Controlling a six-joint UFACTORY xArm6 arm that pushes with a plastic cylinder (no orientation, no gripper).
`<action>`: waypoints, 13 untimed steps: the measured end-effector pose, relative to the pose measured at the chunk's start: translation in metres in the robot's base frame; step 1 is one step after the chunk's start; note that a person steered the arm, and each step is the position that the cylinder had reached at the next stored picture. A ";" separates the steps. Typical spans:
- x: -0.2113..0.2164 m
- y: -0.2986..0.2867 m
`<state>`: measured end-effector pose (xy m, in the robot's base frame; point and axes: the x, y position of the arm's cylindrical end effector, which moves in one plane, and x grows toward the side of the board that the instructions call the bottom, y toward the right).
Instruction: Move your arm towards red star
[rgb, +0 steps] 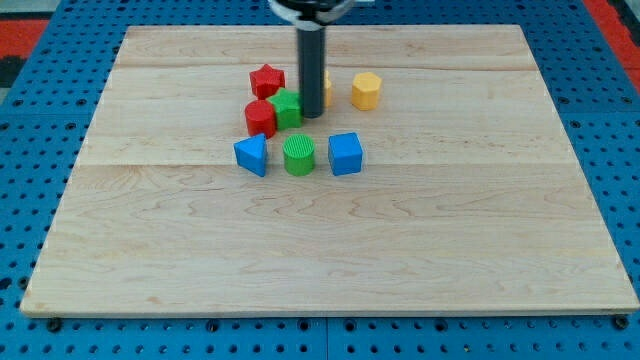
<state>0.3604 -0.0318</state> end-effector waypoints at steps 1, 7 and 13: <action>0.000 -0.029; -0.037 -0.134; -0.037 -0.131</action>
<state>0.3231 -0.1627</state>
